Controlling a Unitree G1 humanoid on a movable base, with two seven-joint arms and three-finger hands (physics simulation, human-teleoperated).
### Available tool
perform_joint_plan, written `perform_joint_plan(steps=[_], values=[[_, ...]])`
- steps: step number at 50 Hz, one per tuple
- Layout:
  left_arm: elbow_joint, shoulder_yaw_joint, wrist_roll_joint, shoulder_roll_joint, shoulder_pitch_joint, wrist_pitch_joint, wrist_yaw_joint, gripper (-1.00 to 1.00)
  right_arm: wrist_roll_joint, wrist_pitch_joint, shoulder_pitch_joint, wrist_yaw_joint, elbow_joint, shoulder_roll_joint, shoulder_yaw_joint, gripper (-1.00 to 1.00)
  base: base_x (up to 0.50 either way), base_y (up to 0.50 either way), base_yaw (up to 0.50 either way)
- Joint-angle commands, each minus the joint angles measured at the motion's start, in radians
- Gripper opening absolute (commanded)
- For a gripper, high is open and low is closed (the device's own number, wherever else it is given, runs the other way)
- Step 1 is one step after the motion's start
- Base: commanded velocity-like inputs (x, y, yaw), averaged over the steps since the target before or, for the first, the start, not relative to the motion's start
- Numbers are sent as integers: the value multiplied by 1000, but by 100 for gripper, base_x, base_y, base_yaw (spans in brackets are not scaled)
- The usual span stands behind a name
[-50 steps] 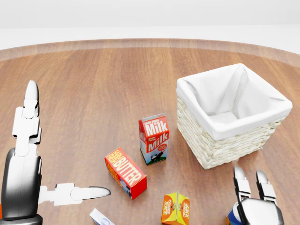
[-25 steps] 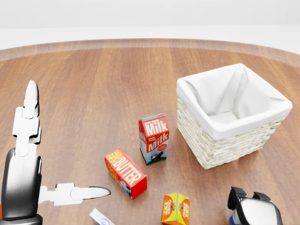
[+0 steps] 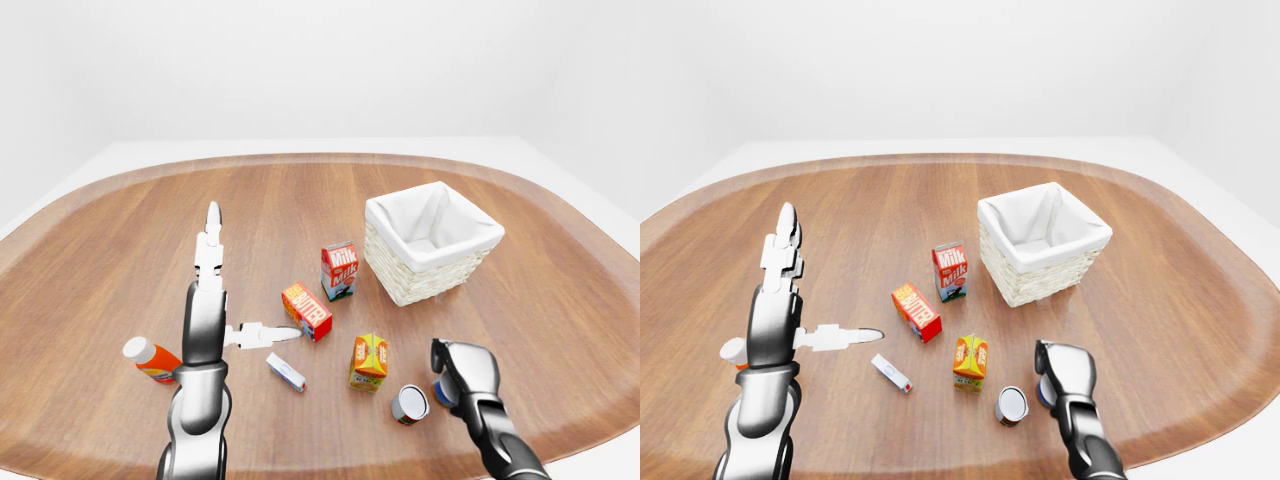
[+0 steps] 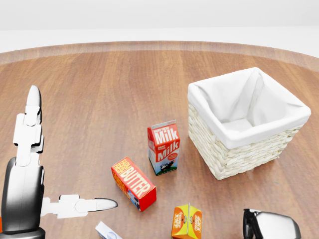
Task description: Pick up the alphabet soup and the tomato sauce, and put them in the basket.
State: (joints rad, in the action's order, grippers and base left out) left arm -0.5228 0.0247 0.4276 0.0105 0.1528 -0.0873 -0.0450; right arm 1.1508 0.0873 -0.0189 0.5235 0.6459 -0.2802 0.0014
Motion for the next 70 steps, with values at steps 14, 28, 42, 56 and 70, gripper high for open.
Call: perform_joint_plan(steps=[14,28,42,56,70], values=[[-4,0,3,0,1,0,-1,100,19,0,-236,-95,-608,103,-146,-100,0,0,0],[-3,0,3,0,1,0,-1,100,10,0,-276,-126,-712,149,-187,-100,0,0,0],[-4,0,3,0,1,0,-1,100,-1,0,-343,-155,-885,208,-216,-100,0,0,0],[-3,0,3,0,1,0,-1,100,-12,0,-394,-183,-999,261,-240,-100,0,0,0],[-4,0,3,0,1,0,-1,100,-30,0,-432,-217,-1126,318,-272,-100,0,0,0]])
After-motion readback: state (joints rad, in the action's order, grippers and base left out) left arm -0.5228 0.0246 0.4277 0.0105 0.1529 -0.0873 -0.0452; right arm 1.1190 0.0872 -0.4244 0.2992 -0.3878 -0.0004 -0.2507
